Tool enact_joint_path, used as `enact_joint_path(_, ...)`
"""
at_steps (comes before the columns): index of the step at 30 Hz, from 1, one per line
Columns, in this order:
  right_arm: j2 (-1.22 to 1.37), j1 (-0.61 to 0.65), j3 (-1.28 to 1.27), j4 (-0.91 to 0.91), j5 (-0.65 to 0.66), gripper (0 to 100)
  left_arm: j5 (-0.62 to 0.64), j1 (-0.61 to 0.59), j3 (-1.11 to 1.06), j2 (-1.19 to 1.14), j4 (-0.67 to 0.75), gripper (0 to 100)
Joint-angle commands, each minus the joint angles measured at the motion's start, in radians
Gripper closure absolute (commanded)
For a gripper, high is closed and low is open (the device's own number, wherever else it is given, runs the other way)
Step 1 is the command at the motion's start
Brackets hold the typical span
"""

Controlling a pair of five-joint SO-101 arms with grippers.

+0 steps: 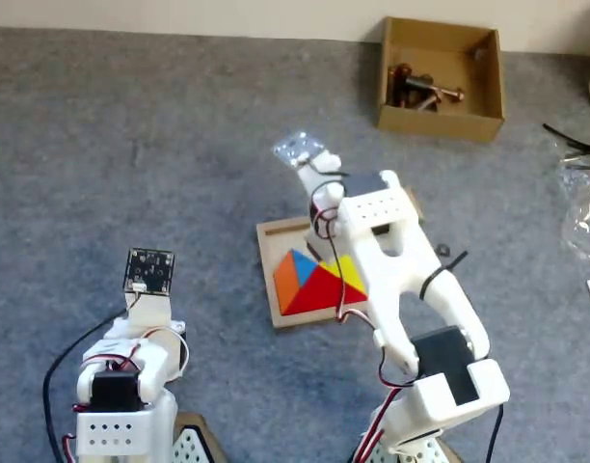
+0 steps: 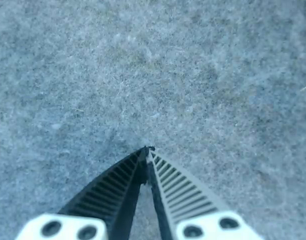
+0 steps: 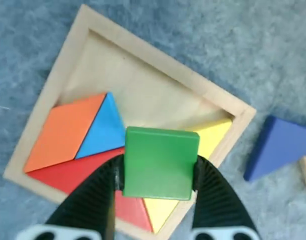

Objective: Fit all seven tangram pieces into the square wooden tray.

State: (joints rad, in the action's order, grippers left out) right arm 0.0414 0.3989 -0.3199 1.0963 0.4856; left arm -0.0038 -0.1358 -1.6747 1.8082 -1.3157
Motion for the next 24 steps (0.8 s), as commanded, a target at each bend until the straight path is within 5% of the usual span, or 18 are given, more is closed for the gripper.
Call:
enact_joint_path(1, -0.062, -0.018, -0.041, -0.127, 0.054, 94.7, 0.005, -0.013, -0.022, 0.013, -0.005, 99)
enact_joint_path(8, -0.062, -0.018, -0.102, -0.245, 0.152, 94.6, 0.005, -0.013, -0.022, 0.013, -0.005, 99)
enact_joint_path(24, -0.059, 0.053, -0.119, -0.306, 0.149, 88.7, 0.005, -0.013, -0.022, 0.013, -0.005, 99)
